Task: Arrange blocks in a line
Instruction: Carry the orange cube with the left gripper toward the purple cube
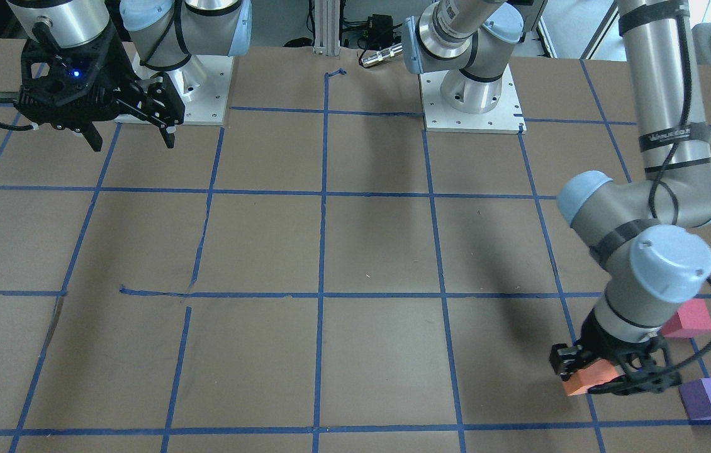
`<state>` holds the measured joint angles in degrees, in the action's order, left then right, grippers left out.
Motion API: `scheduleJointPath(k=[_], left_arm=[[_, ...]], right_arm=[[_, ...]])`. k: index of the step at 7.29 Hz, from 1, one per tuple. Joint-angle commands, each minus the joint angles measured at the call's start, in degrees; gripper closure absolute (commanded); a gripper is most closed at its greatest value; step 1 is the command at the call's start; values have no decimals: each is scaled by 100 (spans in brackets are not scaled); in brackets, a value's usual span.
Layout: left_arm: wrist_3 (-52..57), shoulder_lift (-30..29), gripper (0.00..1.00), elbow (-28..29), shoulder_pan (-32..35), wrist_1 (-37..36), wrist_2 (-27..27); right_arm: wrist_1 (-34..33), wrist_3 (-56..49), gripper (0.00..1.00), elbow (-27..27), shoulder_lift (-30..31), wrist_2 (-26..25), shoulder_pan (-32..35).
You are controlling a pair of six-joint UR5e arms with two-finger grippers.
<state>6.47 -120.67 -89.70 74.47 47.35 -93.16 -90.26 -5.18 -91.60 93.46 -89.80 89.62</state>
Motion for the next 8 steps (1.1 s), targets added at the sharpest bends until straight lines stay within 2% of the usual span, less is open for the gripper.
scheduleJointPath(k=[1, 3, 4, 8], left_arm=[[710, 53, 65, 31, -1009, 343, 184], [1458, -104, 66, 345, -1643, 606, 604], [1932, -218, 66, 617, -1698, 713, 614], [1972, -570, 71, 989, -1883, 793, 606]], right_arm=[[-9, -1, 0, -7, -30, -3, -5], [-149, -27, 0, -7, -30, -73, -5], [-176, -18, 0, -7, -39, -73, -5], [-299, 8, 0, -7, -48, -64, -5]])
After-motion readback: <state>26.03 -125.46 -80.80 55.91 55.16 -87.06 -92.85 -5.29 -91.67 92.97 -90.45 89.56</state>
